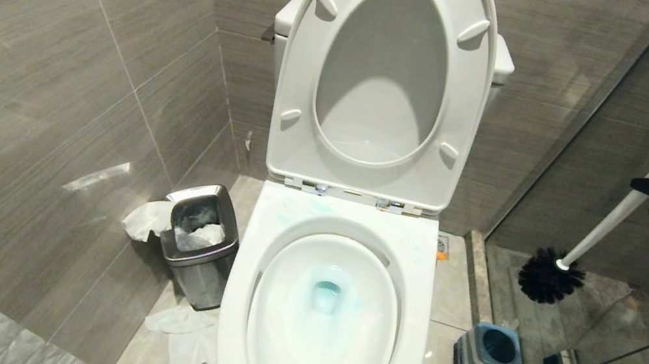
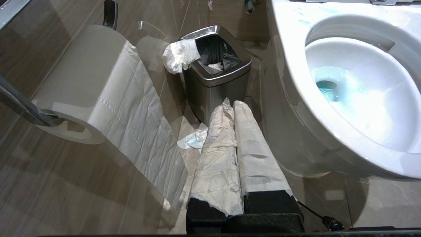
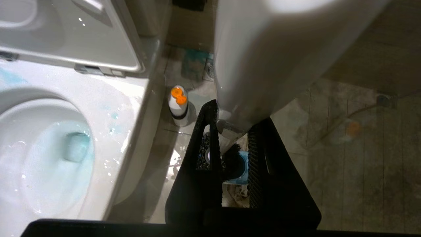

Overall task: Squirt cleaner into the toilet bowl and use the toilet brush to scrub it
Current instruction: Put the toilet brush back

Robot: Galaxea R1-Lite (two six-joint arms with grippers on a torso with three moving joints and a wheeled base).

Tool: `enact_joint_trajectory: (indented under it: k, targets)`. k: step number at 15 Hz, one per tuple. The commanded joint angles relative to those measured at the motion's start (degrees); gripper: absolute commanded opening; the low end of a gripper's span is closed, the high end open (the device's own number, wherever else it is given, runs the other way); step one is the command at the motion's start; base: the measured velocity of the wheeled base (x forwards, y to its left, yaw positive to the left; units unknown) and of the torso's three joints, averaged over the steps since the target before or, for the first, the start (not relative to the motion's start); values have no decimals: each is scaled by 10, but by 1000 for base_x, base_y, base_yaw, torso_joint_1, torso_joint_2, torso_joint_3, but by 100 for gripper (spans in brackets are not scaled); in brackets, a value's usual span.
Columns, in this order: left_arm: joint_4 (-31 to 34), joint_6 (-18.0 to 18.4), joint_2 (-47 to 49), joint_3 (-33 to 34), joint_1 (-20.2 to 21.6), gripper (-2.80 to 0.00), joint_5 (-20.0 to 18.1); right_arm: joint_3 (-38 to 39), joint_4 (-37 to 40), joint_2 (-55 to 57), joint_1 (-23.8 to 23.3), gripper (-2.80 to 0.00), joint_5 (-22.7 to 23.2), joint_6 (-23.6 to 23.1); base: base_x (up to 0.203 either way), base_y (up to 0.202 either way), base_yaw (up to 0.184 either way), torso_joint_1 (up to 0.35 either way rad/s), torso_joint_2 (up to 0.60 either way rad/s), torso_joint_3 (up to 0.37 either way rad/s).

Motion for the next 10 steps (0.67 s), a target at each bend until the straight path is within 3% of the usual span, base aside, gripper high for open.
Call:
enact_joint_trajectory:
  k: [1,10]
  targets:
    - [0,0,0,1,0,-280,0,74,-57,-1,-11,-280,3,-8,0,0,0,0,0,0]
    - [0,0,0,1,0,-280,0,270,-321,75,-48,-280,5,-7,0,0,0,0,0,0]
